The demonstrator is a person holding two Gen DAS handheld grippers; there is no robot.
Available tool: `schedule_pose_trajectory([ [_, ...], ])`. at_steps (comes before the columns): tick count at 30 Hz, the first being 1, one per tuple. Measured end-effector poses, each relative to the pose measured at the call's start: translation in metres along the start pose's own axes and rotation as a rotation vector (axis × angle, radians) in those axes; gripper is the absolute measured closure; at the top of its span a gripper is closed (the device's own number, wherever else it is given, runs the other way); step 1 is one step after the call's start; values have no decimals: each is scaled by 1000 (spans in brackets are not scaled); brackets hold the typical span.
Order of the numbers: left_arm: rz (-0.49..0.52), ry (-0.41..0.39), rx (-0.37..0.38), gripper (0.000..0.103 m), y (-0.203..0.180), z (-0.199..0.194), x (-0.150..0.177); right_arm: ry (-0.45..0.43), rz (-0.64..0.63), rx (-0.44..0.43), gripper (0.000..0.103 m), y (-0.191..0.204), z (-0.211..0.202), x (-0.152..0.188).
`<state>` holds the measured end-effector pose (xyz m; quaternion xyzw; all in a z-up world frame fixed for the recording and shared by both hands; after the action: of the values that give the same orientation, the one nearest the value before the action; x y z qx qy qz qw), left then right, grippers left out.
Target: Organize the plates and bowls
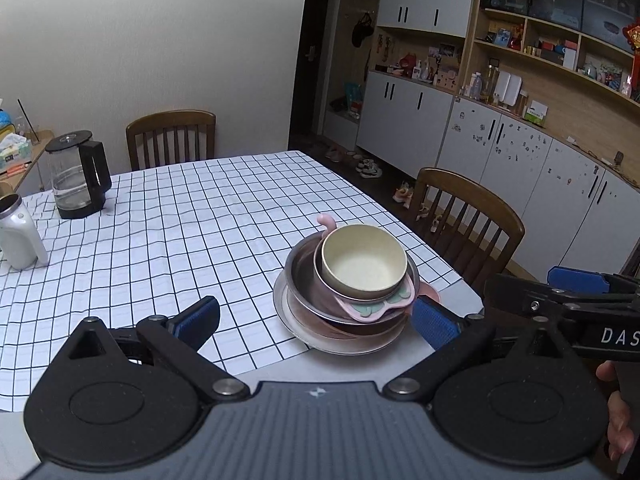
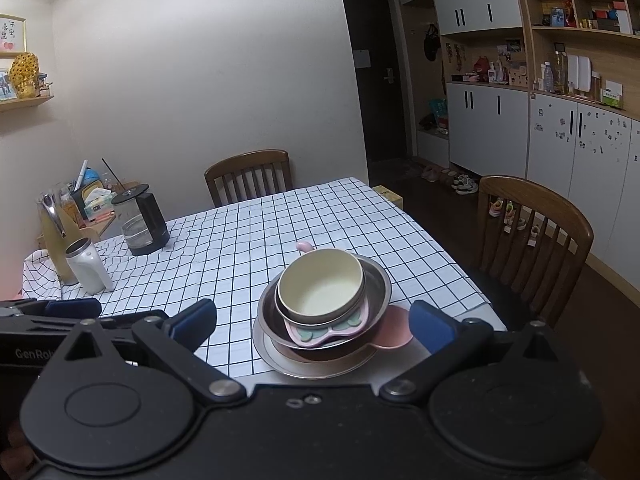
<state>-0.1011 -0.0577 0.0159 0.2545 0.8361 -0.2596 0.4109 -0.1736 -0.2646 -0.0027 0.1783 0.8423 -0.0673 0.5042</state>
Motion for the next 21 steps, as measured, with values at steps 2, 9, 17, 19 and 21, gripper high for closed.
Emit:
schedule_pose_trajectory([
  [2, -1, 1, 1, 0, 0, 0, -1, 0, 0, -1, 0, 0, 0, 0],
  [9, -10, 3, -23, 0, 0, -3, 0, 8, -11, -16, 0, 2, 0, 0],
  [17, -7, -1, -52, 0, -3, -7, -1, 8, -22, -38, 0, 2, -2, -4],
  [19, -14, -2, -62, 0, -4, -7, -1, 8, -24, -50, 0, 2, -1, -4],
  [21, -21, -4, -73, 0, -6, -6, -1, 13, -19, -64, 0, 1, 2, -5],
])
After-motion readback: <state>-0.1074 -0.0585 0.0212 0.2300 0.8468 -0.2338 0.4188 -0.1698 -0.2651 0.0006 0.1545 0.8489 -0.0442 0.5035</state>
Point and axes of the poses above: each gripper's, at about its wrist camera, not at the fingertips, and z roughly the way its jaws point, y to its left, x to its underside, the point moved 2 cm from there along z, roughly the way its jaws point, and after that the axes turned 12 degrees about x, right-handed, at the moved point
